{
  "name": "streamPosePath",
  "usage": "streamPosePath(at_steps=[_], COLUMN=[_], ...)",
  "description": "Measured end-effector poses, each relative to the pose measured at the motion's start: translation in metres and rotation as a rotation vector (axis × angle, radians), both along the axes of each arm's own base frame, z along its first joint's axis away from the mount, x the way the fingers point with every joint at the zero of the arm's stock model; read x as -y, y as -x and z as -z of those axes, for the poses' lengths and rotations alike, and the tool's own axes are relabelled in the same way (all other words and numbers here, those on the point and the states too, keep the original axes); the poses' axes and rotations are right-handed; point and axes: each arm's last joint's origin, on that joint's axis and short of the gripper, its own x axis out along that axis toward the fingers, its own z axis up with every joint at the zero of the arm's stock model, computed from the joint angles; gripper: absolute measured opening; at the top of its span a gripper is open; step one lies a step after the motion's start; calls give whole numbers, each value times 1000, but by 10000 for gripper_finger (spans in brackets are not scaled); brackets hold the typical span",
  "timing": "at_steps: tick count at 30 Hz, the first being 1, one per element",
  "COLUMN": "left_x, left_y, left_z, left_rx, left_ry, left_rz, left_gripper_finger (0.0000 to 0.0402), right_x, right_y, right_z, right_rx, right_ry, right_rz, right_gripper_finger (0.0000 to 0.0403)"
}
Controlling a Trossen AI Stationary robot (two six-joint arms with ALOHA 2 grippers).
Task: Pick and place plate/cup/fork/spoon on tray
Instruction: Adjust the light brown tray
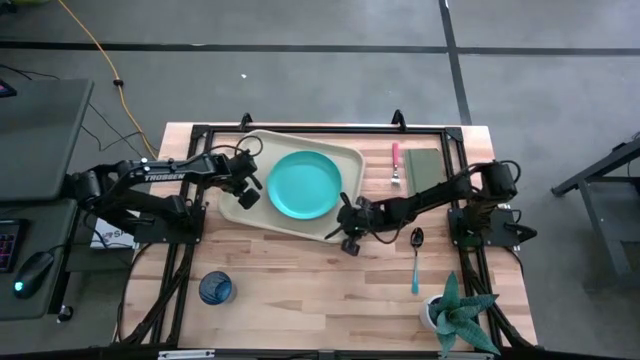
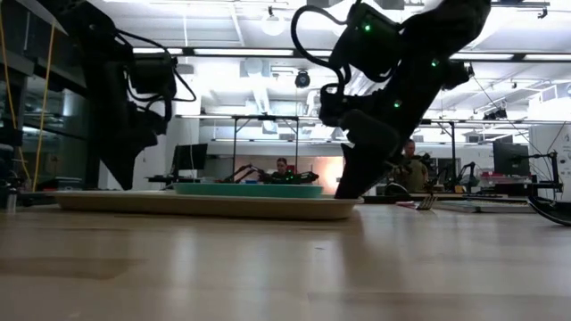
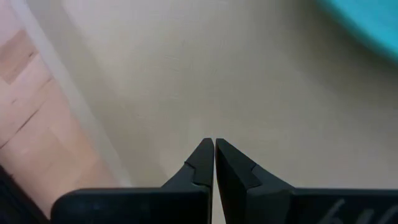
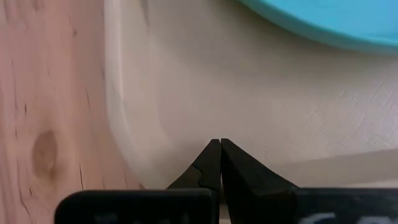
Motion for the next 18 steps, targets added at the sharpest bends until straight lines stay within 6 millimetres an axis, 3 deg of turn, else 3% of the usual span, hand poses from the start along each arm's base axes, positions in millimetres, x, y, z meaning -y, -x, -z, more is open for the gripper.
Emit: streamPosePath(at_steps=[18], left_x=[0], left_y=[-7], left_z=[-2], left_rx=[59], left_ry=[-23], left_rz=[15], left_gripper_finger=[0], right_x=[0], right_y=[43], right_z=[-12], right_rx=[-329], right_ry=[50], right_rz=[33], right_gripper_finger=[0])
